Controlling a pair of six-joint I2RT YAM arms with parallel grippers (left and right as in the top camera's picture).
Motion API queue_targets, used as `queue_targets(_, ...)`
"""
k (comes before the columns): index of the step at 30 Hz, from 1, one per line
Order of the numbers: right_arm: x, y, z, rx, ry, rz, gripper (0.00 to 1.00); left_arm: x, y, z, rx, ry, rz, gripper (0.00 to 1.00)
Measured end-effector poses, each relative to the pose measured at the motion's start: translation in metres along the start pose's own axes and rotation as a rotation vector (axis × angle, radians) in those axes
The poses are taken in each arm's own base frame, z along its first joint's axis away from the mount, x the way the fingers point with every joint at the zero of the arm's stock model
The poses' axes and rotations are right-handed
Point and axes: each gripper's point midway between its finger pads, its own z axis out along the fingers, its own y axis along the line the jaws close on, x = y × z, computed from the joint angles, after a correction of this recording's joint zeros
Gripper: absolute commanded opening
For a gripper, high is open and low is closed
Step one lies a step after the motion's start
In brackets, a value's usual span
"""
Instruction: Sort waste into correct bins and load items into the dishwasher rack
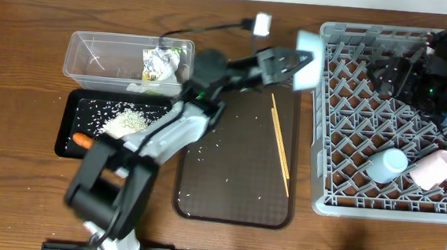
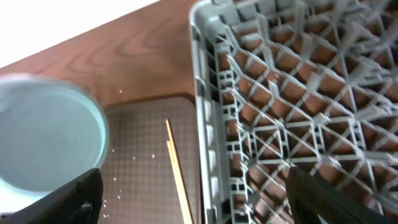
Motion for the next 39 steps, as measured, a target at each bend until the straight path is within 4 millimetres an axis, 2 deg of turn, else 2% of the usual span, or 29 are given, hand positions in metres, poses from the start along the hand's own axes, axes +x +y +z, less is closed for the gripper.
queue_targets(3,0.006,-0.01,-0.002,0.036,0.024,0.026,0.87,-0.005,0.013,0.025,0.018,0.01,-0.036,0.06)
queue_targets(6,0.014,-0.023,-0.004,0.092,0.05,0.052,0.88,-0.002,0.034,0.046,0.022,0.027,-0.095,0.06)
queue_targets(9,0.018,-0.03,-0.005,0.133,0.066,0.062,0.88,0.012,0.056,0.064,0.015,0.057,-0.152,0.06)
queue_targets(12,0.02,-0.035,-0.006,0.158,0.071,0.064,0.89,0.036,0.076,0.082,0.004,0.094,-0.202,0.06)
queue_targets(17,0.023,-0.037,-0.007,0.172,0.081,0.068,0.9,0.071,0.087,0.103,0.001,0.134,-0.246,0.06)
queue_targets(22,0.027,-0.038,-0.007,0.179,0.096,0.073,0.9,0.091,0.095,0.112,-0.018,0.153,-0.271,0.06)
queue_targets(25,0.028,-0.039,-0.007,0.183,0.101,0.074,0.9,0.099,0.108,0.112,-0.046,0.163,-0.292,0.06)
queue_targets(32,0.029,-0.039,-0.008,0.185,0.106,0.076,0.9,0.095,0.119,0.111,-0.063,0.139,-0.294,0.07)
queue_targets(34,0.03,-0.039,-0.008,0.185,0.107,0.076,0.9,0.095,0.119,0.111,-0.062,0.14,-0.29,0.17)
queue_targets(36,0.03,-0.039,-0.008,0.185,0.108,0.075,0.91,0.095,0.119,0.111,-0.064,0.14,-0.289,0.39)
queue_targets(39,0.031,-0.04,-0.008,0.188,0.113,0.071,0.92,0.092,0.121,0.109,-0.067,0.134,-0.304,0.65)
